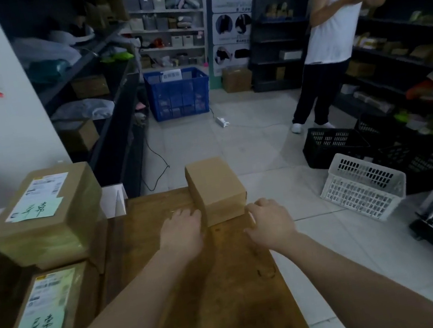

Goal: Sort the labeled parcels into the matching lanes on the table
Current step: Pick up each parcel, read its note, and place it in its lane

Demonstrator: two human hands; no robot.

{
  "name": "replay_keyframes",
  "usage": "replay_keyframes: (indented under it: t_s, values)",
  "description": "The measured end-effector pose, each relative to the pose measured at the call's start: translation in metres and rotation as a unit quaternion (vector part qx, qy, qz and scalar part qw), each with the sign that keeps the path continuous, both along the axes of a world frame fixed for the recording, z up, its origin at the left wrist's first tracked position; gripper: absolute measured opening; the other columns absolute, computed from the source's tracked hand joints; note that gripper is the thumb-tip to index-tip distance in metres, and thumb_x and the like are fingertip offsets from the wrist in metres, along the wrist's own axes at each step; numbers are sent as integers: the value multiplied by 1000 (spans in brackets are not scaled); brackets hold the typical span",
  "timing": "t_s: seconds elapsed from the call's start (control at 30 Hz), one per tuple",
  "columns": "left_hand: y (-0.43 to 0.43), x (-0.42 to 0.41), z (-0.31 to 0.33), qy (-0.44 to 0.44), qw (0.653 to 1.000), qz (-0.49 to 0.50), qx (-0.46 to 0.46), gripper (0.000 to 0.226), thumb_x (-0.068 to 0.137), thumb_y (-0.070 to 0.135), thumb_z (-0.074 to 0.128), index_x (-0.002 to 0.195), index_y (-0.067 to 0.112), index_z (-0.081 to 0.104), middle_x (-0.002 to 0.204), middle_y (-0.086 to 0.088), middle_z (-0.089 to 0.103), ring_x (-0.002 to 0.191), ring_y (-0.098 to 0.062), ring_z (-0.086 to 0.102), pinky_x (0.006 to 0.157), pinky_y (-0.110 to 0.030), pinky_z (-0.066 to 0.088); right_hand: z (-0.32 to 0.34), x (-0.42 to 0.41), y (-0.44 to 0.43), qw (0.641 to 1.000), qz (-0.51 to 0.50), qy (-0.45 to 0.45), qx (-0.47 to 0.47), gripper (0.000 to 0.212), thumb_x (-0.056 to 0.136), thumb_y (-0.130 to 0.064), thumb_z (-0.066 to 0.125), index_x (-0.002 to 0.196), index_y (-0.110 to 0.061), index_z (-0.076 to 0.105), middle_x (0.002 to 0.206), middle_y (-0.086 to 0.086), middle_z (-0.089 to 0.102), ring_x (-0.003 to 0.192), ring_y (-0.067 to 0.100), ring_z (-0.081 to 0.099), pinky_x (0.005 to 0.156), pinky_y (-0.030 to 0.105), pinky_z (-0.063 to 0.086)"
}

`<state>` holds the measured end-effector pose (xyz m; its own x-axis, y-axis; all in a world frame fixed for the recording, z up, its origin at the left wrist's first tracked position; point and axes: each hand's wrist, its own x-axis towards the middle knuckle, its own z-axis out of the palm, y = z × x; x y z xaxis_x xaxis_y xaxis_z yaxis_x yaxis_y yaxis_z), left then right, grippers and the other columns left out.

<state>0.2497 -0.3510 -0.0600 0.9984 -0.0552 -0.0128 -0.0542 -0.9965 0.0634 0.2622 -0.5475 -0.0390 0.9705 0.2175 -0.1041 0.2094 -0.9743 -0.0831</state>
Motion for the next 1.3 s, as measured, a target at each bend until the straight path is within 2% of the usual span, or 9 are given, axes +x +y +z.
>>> replay_keyframes:
  t_s: [0.3, 0.5, 0.67, 0.8, 0.9, 1.07, 1.13, 1.2, 1.3]
  values:
    - [-35, 68, -28, 54, 989, 108, -88, 36, 90, 21, 56, 124, 15, 45, 120, -8, 55, 113, -26, 49, 87, -35, 47, -45, 92, -23, 994, 52, 57, 80, 53, 91, -38, 59, 137, -15, 48, 134, 9, 50, 123, 28, 45, 99, 38, 44]
    - [-48, 96, -47, 121, 924, 228, -281, 68, 94, 20, 53, 151, 14, 15, 127, -7, 55, 105, -25, 58, 79, -33, 51, -68, 125, -18, 972, 45, 97, 210, 76, 77, -36, 66, 144, -22, 33, 135, 2, 47, 116, 25, 53, 90, 42, 52]
    - [-53, 95, -58, 61, 840, 289, -456, 50, 95, 13, 47, 144, 25, 45, 130, 6, 60, 103, -17, 62, 87, -32, 54, -75, 129, -11, 936, -23, 113, 333, 90, 74, -51, 73, 147, -26, 26, 129, 3, 44, 119, 23, 50, 98, 40, 48]
    - [-65, 71, -50, -68, 791, 314, -521, 44, 99, 8, 41, 139, 23, 51, 128, 10, 51, 117, -9, 47, 104, -31, 41, -72, 118, -5, 922, -86, 159, 342, 111, 65, -83, 61, 151, -26, 20, 134, 10, 33, 127, 32, 42, 106, 42, 41]
    - [-80, 50, -43, -112, 788, 270, -542, 49, 95, -5, 40, 134, 19, 56, 106, 13, 48, 110, -12, 49, 96, -21, 41, -75, 104, 3, 897, -132, 203, 369, 127, 52, -94, 56, 152, -26, 17, 142, 10, 26, 134, 37, 36, 110, 49, 38]
    - [-76, 17, -44, -117, 810, 214, -533, 50, 93, -10, 39, 128, 19, 61, 119, 9, 54, 116, -5, 50, 108, -28, 41, -74, 85, 11, 846, -218, 227, 431, 132, 41, -85, 68, 151, -30, 20, 149, 9, 23, 136, 38, 33, 110, 54, 37]
    - [-68, 7, -38, -119, 820, 203, -521, 49, 96, -4, 40, 133, 24, 57, 124, 8, 52, 116, -2, 49, 104, -25, 43, -71, 79, 9, 801, -252, 255, 479, 115, 56, -76, 72, 150, -29, 25, 149, 9, 32, 133, 36, 38, 108, 54, 38]
    - [-60, 0, -29, -154, 809, 220, -523, 45, 100, 8, 41, 137, 32, 48, 129, 11, 44, 118, -1, 45, 101, -24, 44, -70, 70, 8, 678, -291, 336, 586, 96, 67, -68, 71, 146, -27, 34, 140, 9, 46, 125, 32, 47, 104, 51, 43]
    - [-49, -9, -19, -167, 719, 304, -602, 42, 103, 26, 38, 145, 35, 37, 143, 10, 34, 130, -8, 35, 104, -32, 36, -67, 49, 9, 526, -314, 426, 666, 97, 58, -71, 70, 139, -25, 45, 128, 11, 55, 115, 35, 54, 91, 45, 50]
